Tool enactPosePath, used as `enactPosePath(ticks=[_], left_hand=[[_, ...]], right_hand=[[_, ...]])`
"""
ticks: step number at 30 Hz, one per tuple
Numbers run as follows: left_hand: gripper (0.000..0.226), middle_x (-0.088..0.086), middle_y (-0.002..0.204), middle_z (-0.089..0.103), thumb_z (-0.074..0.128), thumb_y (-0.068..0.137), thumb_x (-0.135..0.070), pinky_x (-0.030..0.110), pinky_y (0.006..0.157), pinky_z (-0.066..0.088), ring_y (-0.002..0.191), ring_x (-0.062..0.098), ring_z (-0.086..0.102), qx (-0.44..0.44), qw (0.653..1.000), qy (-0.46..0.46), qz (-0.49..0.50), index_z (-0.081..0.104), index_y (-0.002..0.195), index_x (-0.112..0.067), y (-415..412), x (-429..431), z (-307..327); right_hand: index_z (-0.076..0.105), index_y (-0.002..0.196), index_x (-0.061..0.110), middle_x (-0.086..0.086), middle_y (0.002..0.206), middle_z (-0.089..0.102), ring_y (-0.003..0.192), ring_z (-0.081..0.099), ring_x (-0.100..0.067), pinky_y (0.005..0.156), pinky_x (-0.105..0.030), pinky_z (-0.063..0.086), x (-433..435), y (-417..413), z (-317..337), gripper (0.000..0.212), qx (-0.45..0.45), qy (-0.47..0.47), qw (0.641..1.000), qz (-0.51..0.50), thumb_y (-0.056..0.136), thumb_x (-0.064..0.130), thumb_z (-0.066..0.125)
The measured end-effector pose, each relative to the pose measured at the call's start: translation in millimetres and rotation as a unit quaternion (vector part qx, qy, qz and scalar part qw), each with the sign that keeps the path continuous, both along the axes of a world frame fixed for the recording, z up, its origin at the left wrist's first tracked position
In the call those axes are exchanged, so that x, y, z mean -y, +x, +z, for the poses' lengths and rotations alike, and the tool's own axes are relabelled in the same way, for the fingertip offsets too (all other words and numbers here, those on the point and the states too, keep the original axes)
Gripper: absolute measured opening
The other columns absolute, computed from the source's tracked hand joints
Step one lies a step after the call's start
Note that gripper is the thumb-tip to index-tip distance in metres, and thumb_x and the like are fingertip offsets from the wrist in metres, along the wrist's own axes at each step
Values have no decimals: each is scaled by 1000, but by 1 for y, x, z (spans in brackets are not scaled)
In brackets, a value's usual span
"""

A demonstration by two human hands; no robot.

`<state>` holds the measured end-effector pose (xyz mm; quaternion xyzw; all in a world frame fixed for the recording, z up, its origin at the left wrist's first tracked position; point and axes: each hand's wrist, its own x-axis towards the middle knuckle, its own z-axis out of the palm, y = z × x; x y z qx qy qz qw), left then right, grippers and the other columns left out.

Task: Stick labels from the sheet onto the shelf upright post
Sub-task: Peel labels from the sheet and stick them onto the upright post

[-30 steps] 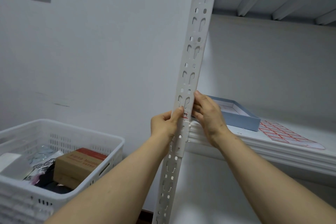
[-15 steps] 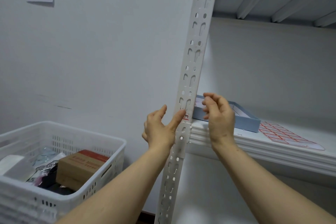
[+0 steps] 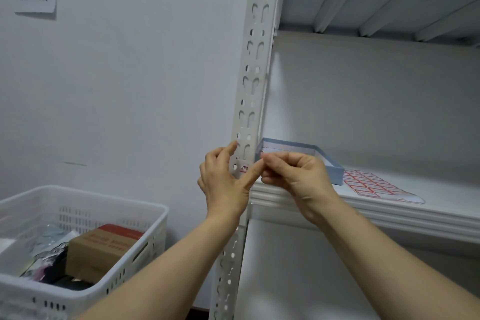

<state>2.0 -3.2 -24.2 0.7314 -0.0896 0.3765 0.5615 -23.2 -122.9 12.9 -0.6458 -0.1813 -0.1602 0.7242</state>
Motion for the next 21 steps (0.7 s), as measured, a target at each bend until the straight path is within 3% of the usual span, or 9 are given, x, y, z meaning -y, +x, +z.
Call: enactPosePath(ticks=[4, 7, 10, 12, 15, 16, 18, 21], left_hand=[[71, -7, 119, 44, 70, 75, -49, 40, 105, 36, 118, 19, 44, -17, 997, -69, -7, 45, 136, -23, 5, -10, -7], [64, -3, 129, 48, 68, 84, -30, 25, 95, 37, 114, 12, 47, -70, 983, -156, -61, 41, 140, -18, 13, -22, -7], [61, 3, 134, 53, 67, 87, -19, 19, 90, 37, 111, 8, 50, -107, 965, -188, -151, 40, 141, -10, 20, -25, -1], [60, 3, 132, 55, 66, 87, -16, 12, 86, 38, 107, 7, 52, -119, 958, -186, -183, 41, 141, -8, 23, -24, 2], [53, 1, 131, 58, 66, 87, -15, 7, 83, 41, 108, 6, 56, -130, 950, -195, -206, 48, 137, -7, 30, -22, 2], [45, -1, 126, 62, 65, 88, -15, 7, 83, 43, 106, 3, 60, -133, 948, -196, -214, 55, 131, -8, 31, -22, 1], [21, -11, 95, 74, 62, 89, -11, 2, 68, 45, 84, -8, 65, -125, 944, -200, -229, 69, 108, -13, 34, -22, -1], [22, -21, 67, 70, 59, 90, -7, 1, 58, 42, 64, -13, 62, -108, 945, -201, -236, 70, 85, -25, 35, -22, -3]], right_hand=[[66, 78, -1, -7, 60, 67, 52, 65, -13, 56, -21, 57, -9, 8, -2, 10, -65, 108, 992, -14, 83, 7, 65], [68, 79, 0, -3, 56, 65, 49, 61, -11, 54, -18, 56, -15, 21, 0, 7, -55, 75, 991, -94, 82, 7, 68], [70, 79, 4, -4, 60, 64, 53, 58, -12, 59, -18, 56, -21, 37, 5, 2, -35, 101, 983, -151, 79, 5, 72], [70, 77, 7, -4, 66, 66, 59, 59, -13, 65, -18, 57, -25, 44, 7, 4, -23, 122, 980, -153, 79, 4, 71], [69, 80, 6, 2, 63, 68, 56, 64, -7, 59, -14, 54, -30, 51, 5, 5, -17, 158, 979, -127, 81, 1, 69], [70, 81, 5, 3, 61, 69, 55, 65, -5, 57, -14, 53, -31, 53, 4, 4, -18, 168, 979, -118, 81, 1, 68], [70, 85, 2, 3, 61, 70, 57, 66, -6, 58, -15, 54, -30, 57, 2, 4, -19, 180, 977, -109, 81, 1, 68], [71, 84, 1, 0, 64, 71, 60, 67, -9, 65, -19, 57, -29, 61, 1, 4, -13, 177, 979, -105, 81, 1, 68]])
